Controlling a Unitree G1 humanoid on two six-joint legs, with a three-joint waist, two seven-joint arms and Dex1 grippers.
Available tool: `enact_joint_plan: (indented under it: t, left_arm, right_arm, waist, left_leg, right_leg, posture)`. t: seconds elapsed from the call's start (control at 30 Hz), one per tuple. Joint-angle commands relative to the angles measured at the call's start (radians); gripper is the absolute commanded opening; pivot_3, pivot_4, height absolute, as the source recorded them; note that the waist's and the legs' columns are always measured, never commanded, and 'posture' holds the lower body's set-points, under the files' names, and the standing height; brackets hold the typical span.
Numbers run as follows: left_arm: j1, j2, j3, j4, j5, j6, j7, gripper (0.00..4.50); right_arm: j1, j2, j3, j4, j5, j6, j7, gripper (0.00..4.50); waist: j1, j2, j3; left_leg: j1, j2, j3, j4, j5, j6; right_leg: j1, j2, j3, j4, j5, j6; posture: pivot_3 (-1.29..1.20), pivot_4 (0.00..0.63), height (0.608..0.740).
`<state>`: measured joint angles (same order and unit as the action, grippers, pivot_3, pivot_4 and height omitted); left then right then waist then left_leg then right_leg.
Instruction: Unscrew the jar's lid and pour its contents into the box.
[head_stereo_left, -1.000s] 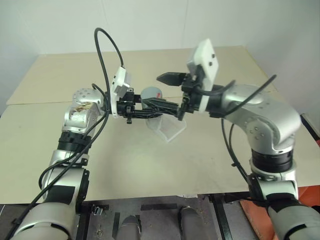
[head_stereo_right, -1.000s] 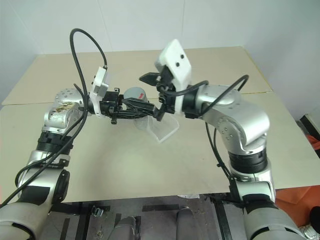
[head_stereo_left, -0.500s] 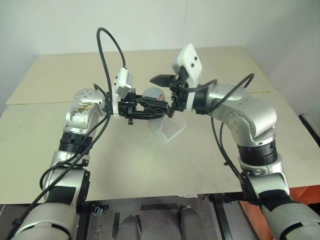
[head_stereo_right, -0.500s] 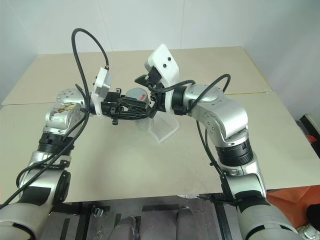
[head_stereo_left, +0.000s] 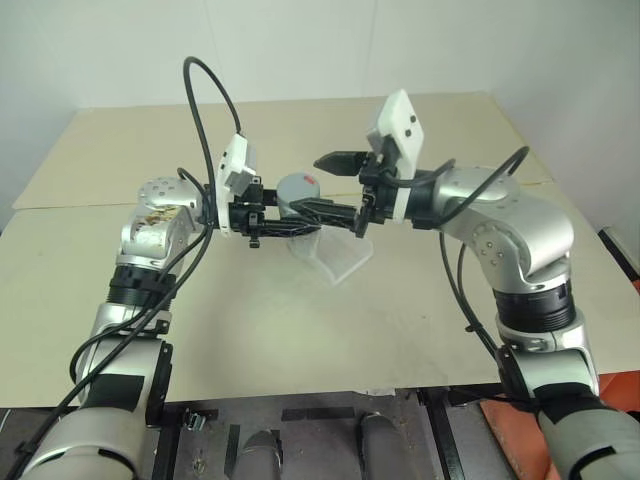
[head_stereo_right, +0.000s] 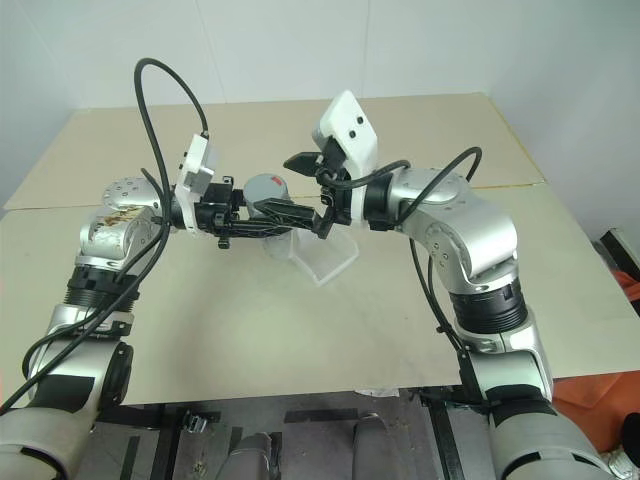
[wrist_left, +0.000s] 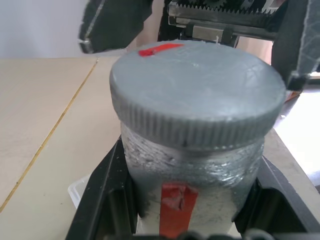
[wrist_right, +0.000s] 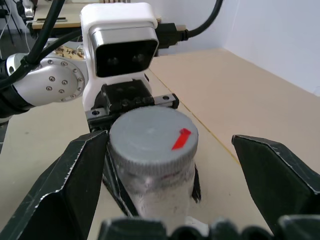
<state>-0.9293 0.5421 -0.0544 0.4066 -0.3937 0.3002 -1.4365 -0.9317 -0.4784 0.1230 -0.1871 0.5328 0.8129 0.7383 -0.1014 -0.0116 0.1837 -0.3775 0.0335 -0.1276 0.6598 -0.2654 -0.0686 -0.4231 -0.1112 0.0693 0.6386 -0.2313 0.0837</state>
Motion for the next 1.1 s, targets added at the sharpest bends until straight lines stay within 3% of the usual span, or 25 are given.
enact_joint_plan:
  t: [0.03,0.33,0.57,0.73,0.87,1.1]
  left_arm:
    - [-0.002,0.014,0.028,-0.050,-0.034,-0.013,-0.038,1.95]
    - [-0.014,0.004,0.029,-0.031,-0.023,-0.018,-0.043,1.95]
    - [-0.039,-0.020,0.023,0.020,-0.006,-0.042,-0.034,1.95]
    - [-0.043,-0.039,0.020,0.030,-0.004,-0.050,-0.036,1.95]
    - [-0.039,-0.044,0.018,0.015,-0.009,-0.044,-0.039,1.95]
    - [-0.025,-0.036,0.017,-0.009,-0.014,-0.036,-0.048,1.95]
  right_arm:
    - [0.000,-0.052,-0.102,0.026,-0.042,-0.024,-0.057,4.48]
    - [0.012,-0.072,-0.127,0.008,-0.042,-0.022,-0.053,4.48]
    - [0.011,-0.059,-0.163,-0.146,0.082,0.072,-0.054,4.48]
    - [0.012,0.006,-0.102,-0.217,0.101,0.108,-0.106,4.48]
    - [0.001,0.058,-0.013,-0.192,0.028,0.095,-0.157,4.48]
    - [-0.023,0.111,0.021,-0.153,-0.013,0.074,-0.185,4.48]
  waist:
    - [0.003,0.000,0.000]
    - [0.001,0.000,0.000]
    - [0.004,0.000,0.000]
    - [0.002,0.000,0.000]
    - [0.002,0.000,0.000]
    - [0.003,0.000,0.000]
  left_leg:
    - [0.000,0.000,0.000,0.000,0.000,0.000]
    - [0.000,0.000,0.000,0.000,0.000,0.000]
    - [-0.001,0.000,0.000,0.000,0.000,0.000]
    - [0.000,0.000,0.000,0.000,0.000,0.000]
    - [0.000,0.000,0.000,0.000,0.000,0.000]
    - [0.000,0.000,0.000,0.000,0.000,0.000]
  right_leg:
    - [0.000,0.000,0.000,0.000,0.000,0.000]
    - [0.000,0.000,0.000,0.000,0.000,0.000]
    - [0.000,0.000,0.000,-0.001,0.000,0.000]
    - [0.000,0.000,0.000,0.000,0.000,0.000]
    - [0.000,0.000,0.000,0.000,0.000,0.000]
    - [0.000,0.000,0.000,0.000,0.000,0.000]
  posture:
    - [0.00,0.150,0.740]
    - [0.00,0.150,0.740]
    - [0.00,0.150,0.740]
    - [0.00,0.150,0.740]
    - [0.00,0.150,0.740]
    - [0.00,0.150,0.740]
